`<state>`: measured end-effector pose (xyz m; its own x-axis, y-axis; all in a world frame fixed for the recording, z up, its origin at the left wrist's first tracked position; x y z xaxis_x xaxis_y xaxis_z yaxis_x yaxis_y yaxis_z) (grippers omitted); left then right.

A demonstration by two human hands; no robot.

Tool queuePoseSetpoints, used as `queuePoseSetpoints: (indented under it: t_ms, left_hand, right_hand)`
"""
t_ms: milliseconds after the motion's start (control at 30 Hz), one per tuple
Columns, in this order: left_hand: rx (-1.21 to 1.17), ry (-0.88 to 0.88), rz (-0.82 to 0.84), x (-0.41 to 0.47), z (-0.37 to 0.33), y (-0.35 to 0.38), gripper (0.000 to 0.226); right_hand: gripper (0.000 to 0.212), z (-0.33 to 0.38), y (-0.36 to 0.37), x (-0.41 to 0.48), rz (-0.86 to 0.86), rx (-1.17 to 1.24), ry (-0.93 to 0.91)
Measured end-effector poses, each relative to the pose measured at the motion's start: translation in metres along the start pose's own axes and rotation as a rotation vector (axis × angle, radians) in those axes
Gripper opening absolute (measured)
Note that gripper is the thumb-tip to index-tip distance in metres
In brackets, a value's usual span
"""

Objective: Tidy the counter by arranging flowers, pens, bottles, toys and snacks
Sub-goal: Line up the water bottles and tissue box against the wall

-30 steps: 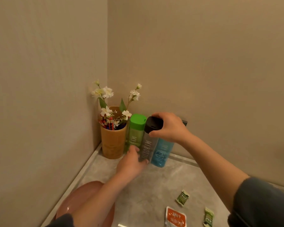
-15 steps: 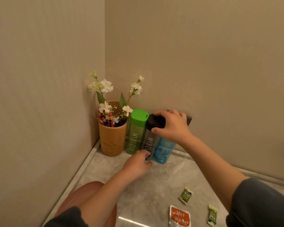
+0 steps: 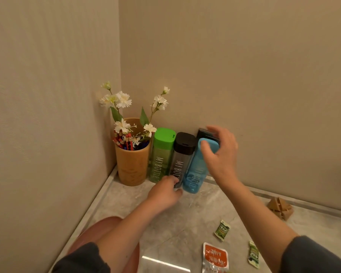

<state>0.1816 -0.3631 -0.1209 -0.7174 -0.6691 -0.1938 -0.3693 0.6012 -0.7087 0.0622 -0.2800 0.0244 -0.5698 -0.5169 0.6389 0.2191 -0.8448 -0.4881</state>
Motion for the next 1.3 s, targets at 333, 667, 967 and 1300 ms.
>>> queuePoseSetpoints:
  t_ms: [333, 667, 967, 1300]
  left_hand:
    - [0.032, -0.013, -0.075, 0.003, -0.006, 0.001, 0.041]
    - [0.03, -0.002, -0.045, 0.004, -0.005, 0.001, 0.043]
    - [-0.028, 0.027, -0.046, -0.009, -0.017, 0.004, 0.037]
    - [-0.455, 0.199, 0.062, -0.061, -0.083, 0.033, 0.021]
  right_hand:
    - [0.067, -0.072, 0.032, -0.083, 0.215, 0.249, 0.73]
    - [0.06, -0.079, 0.056, -0.098, 0.439, 0.378, 0.82]
    - [0.082, -0.076, 0.036, -0.104, 0.45, 0.303, 0.858]
    - [0.037, -0.073, -0.085, -0.137, 0.096, 0.322, 0.776]
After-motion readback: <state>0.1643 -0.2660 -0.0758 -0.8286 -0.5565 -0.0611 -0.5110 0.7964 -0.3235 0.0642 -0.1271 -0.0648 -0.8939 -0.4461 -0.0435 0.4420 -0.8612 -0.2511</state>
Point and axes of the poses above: each hand's wrist, its own x-axis towards the middle knuckle, its own y-axis out of the palm, z = x × y, the point moved 5 cm from there along x, towards the middle knuckle
